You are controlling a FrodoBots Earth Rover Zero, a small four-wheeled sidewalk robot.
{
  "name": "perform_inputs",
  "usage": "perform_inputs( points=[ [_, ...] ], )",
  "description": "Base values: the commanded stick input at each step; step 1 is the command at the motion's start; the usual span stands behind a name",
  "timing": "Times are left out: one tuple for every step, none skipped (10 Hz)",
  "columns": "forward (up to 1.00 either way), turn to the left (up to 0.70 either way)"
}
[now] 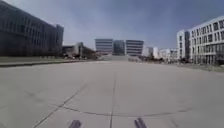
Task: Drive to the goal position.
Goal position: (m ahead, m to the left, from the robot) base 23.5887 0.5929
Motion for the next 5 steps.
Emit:
perform_inputs(
  points=[
    [1.00, 0.00],
    [1.00, 0.00],
    [1.00, 0.00],
    [1.00, 0.00],
    [1.00, 0.00]
  ],
)
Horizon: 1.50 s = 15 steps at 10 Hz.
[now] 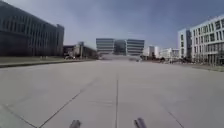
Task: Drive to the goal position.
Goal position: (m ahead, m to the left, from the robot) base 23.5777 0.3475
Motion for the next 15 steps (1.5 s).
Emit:
perform_inputs(
  points=[
    [1.00, 0.00],
    [1.00, 0.00],
    [1.00, 0.00],
    [1.00, 0.00],
    [1.00, 0.00],
    [1.00, 0.00],
    [1.00, 0.00],
    [1.00, 0.00],
    [1.00, 0.00],
    [1.00, 0.00],
    [1.00, 0.00],
    [1.00, 0.00],
    [1.00, 0.00],
    [1.00, -0.40],
    [1.00, -0.40]
  ],
)
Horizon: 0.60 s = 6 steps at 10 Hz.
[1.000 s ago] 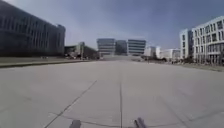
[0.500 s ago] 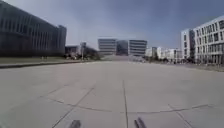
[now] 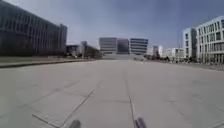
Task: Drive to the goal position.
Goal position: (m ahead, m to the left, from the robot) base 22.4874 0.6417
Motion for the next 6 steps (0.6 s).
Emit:
perform_inputs(
  points=[
    [1.00, -0.40],
    [1.00, -0.30],
    [1.00, -0.04],
    [1.00, 0.00],
    [1.00, 0.00],
    [1.00, 0.00]
  ],
)
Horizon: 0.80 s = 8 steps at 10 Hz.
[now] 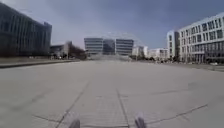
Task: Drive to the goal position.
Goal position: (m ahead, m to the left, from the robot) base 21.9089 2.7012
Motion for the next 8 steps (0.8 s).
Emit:
perform_inputs(
  points=[
    [1.00, 0.00],
    [1.00, 0.00],
    [1.00, 0.00],
    [1.00, 0.00],
    [1.00, 0.00],
    [1.00, 0.00],
    [1.00, 0.00],
    [1.00, -0.04]
  ],
)
